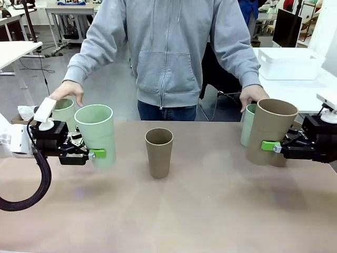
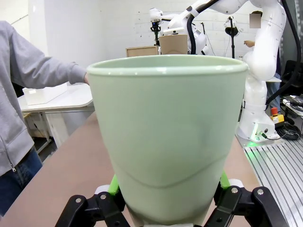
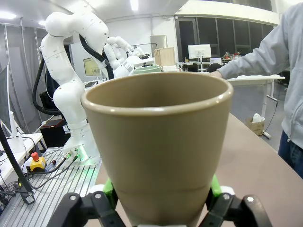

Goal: Stack the cups and store them in the basket.
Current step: Place the stack of Reusable plastic cups into the Pantry Basket.

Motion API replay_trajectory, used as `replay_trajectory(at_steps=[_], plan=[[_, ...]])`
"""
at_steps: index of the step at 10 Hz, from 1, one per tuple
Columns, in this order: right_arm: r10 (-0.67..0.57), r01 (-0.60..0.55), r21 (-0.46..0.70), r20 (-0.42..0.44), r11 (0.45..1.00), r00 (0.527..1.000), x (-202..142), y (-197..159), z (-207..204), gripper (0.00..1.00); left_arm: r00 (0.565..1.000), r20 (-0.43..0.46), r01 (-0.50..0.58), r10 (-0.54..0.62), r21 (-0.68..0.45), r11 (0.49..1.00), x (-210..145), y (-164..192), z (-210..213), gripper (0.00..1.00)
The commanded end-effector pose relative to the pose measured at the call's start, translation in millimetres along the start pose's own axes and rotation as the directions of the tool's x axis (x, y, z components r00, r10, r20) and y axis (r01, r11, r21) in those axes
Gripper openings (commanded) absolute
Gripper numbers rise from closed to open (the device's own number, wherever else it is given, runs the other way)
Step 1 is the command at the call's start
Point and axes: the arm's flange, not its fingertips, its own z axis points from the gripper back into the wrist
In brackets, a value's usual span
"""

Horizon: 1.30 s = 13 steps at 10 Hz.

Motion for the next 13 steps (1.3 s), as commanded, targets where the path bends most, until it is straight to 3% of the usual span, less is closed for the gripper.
replay_trajectory(at_steps=[1, 13], plan=[[0.001, -0.001, -0.001, 0.001, 1.0, 1.0, 0.4, -0.2, -0.2, 0.85, 1.0, 0.002, -0.001, 0.001, -0.003, 1.0, 1.5, -0.3, -0.5, 0.83], [0.001, -0.001, -0.001, 0.001, 1.0, 1.0, 0.4, -0.2, -0.2, 0.85, 1.0, 0.002, -0.001, 0.001, -0.003, 1.0, 1.5, -0.3, -0.5, 0.83]])
